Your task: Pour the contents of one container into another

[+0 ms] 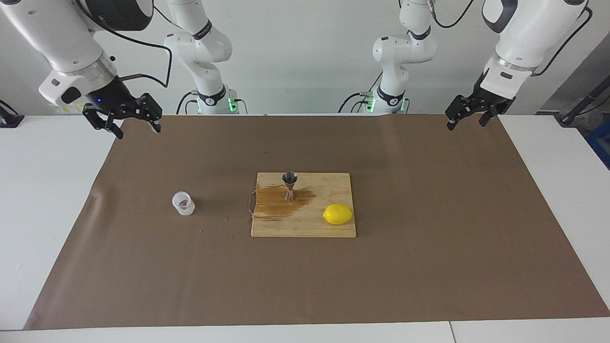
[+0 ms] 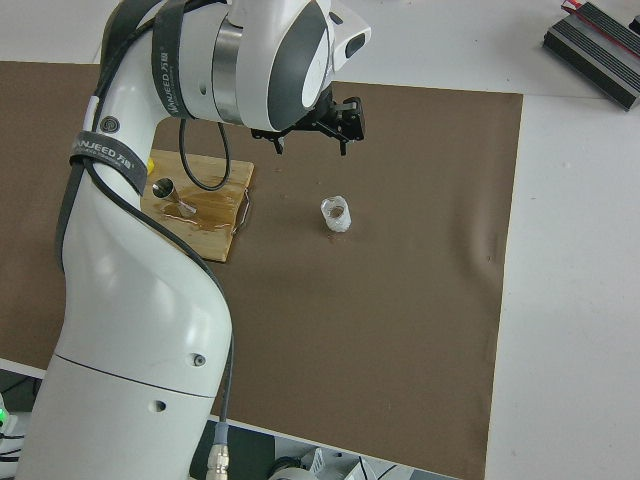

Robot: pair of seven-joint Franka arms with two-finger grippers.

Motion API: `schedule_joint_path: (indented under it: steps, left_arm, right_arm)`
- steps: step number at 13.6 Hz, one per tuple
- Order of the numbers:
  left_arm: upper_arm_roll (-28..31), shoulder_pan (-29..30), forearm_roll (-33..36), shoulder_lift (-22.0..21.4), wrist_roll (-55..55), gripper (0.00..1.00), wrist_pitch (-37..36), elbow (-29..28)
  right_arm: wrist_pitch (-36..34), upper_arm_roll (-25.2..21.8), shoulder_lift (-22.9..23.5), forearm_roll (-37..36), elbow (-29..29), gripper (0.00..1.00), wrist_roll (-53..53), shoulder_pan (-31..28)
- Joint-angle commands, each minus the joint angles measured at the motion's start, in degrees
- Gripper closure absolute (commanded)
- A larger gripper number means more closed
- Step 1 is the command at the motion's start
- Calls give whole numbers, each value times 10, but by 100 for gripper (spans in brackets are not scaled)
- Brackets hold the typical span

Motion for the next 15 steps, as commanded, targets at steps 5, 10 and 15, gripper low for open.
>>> schedule_joint_path:
  steps: [5, 10, 15]
  left_arm:
    - [-3, 7, -5, -4, -1, 0, 1, -6]
    - [-3, 7, -5, -4, -1, 0, 1, -6]
    - [-3, 7, -5, -4, -1, 0, 1, -6]
  right_arm:
    - [34, 31, -42, -24, -60, 0, 57, -2]
    - [41, 9, -40, -22, -45, 0, 56, -6]
    - [54, 9, -40, -21, -46, 0, 57, -6]
